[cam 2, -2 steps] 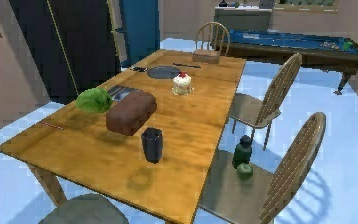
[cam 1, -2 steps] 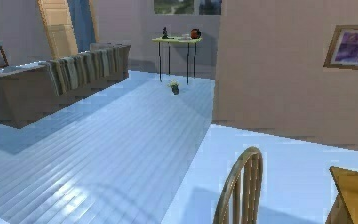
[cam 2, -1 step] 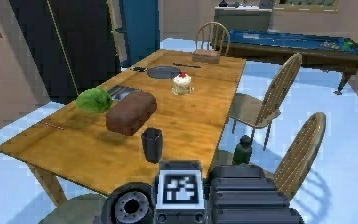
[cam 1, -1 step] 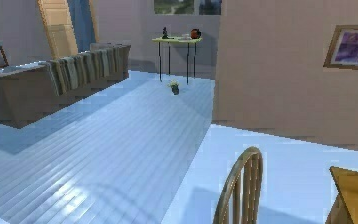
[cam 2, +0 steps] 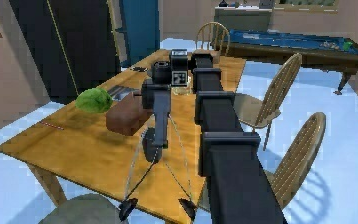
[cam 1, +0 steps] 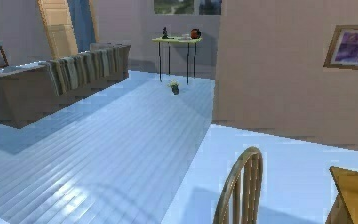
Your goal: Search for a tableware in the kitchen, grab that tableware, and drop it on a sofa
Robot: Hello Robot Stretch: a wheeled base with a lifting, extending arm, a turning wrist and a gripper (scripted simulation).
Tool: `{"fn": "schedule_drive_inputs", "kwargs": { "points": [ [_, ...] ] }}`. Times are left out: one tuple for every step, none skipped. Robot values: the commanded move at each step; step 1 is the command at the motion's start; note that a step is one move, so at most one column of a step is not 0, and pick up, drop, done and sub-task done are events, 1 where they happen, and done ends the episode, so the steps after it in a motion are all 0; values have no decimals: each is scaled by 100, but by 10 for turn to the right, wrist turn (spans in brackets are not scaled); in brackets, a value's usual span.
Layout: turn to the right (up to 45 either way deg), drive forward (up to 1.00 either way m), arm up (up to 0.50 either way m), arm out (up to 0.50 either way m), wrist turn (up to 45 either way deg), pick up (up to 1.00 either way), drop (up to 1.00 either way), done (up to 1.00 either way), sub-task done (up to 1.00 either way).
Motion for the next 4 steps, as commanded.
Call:
{"fn": "schedule_drive_inputs", "kwargs": {
  "points": [
    [0,0,0,0,450,0,0,0,0],
    [0,0,0,0,450,0,0,0,0],
    [0,0,0,0,450,0,0,0,0],
    [0,0,0,0,270,0,0,0,0]
  ]
}}
